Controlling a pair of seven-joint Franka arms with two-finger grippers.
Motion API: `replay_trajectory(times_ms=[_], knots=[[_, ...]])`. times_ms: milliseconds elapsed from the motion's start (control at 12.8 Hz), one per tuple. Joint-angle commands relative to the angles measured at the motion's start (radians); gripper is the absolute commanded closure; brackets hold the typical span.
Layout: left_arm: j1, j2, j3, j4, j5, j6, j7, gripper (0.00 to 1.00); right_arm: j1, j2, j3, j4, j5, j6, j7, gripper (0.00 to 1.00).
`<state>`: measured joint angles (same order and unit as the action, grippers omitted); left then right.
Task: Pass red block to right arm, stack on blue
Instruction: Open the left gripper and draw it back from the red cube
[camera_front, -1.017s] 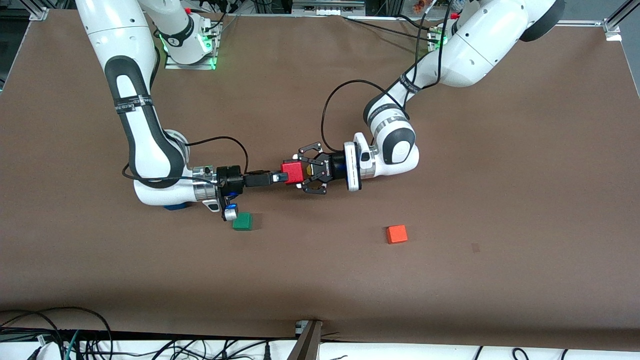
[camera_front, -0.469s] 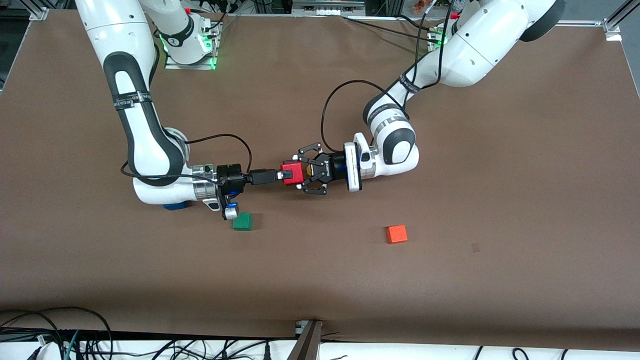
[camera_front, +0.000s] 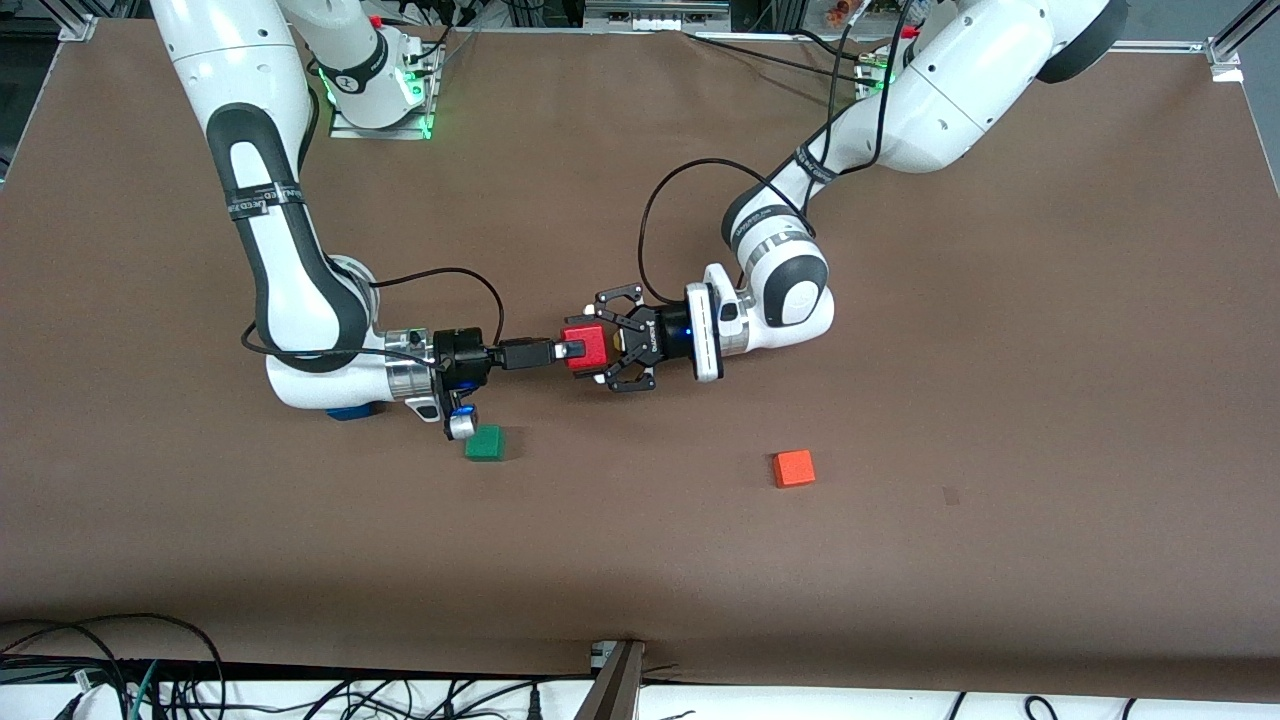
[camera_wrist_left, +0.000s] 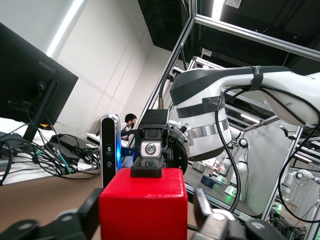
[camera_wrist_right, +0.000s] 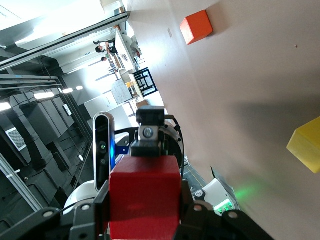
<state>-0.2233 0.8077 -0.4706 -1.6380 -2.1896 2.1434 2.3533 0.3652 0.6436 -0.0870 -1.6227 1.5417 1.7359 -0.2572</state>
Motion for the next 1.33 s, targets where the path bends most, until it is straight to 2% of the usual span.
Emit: replay_trajectory(times_ms=[0, 391, 626, 861, 1017, 1252], knots=[[-0.008, -0.004, -0.014, 0.000, -0.039, -0.002, 0.038, 0.00, 0.000, -0.021, 0.003, -0.011, 0.014, 0.005, 0.003, 0.81], [0.027, -0.030, -0.016, -0.008, 0.017, 0.000, -0.064, 0.00, -0.002, -0.025, -0.007, -0.011, 0.003, -0.001, 0.003, 0.81], [0.077, -0.073, -0.014, -0.014, 0.135, 0.000, -0.190, 0.00, -0.005, -0.033, -0.008, -0.011, 0.000, -0.004, 0.021, 0.81], [0.120, -0.094, -0.016, -0.029, 0.231, -0.002, -0.279, 0.00, -0.006, -0.044, -0.040, -0.011, -0.035, -0.009, 0.021, 0.81], [0.159, -0.107, -0.011, -0.029, 0.334, -0.005, -0.354, 0.00, -0.008, -0.052, -0.065, 0.003, -0.107, -0.010, 0.021, 0.81], [0.206, -0.183, -0.007, -0.054, 0.586, -0.003, -0.619, 0.00, -0.009, -0.055, -0.099, 0.030, -0.250, -0.013, 0.019, 0.81]])
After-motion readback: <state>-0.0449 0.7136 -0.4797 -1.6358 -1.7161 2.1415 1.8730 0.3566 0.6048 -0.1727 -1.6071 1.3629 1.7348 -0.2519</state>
